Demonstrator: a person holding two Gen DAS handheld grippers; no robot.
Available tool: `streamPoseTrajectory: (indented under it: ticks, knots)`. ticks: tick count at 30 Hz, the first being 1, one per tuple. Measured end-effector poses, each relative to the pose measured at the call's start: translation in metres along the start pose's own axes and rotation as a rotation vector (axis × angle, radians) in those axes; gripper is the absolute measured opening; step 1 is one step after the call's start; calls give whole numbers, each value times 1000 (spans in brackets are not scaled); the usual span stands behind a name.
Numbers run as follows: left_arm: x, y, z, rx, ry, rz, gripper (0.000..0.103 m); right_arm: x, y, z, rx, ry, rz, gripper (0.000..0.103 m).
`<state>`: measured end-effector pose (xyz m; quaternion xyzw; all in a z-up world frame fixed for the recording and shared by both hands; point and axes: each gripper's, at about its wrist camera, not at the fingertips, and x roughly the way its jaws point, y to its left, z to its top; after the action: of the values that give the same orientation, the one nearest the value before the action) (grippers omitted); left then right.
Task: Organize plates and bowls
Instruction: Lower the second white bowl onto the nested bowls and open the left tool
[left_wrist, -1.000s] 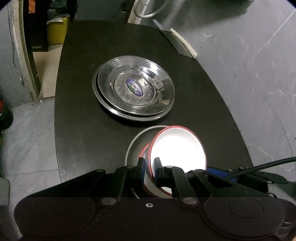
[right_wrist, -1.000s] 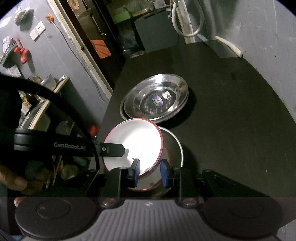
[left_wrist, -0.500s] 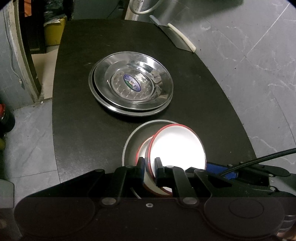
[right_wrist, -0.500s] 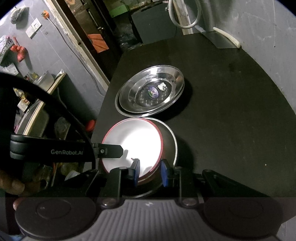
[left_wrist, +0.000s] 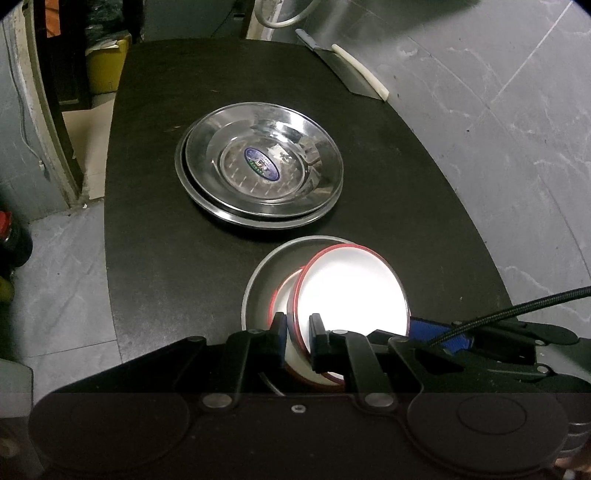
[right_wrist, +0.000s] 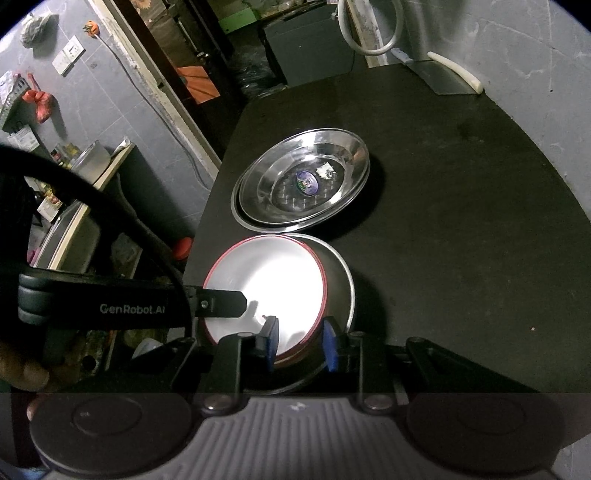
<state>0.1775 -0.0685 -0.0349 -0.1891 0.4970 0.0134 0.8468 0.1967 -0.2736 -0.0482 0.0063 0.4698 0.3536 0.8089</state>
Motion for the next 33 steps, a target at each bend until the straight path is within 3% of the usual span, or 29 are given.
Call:
streamPoseTrajectory:
  ticks: [33]
  knots:
    - [0,-9,2,24,25,43,16,2,-7,2,-12,21,31,32]
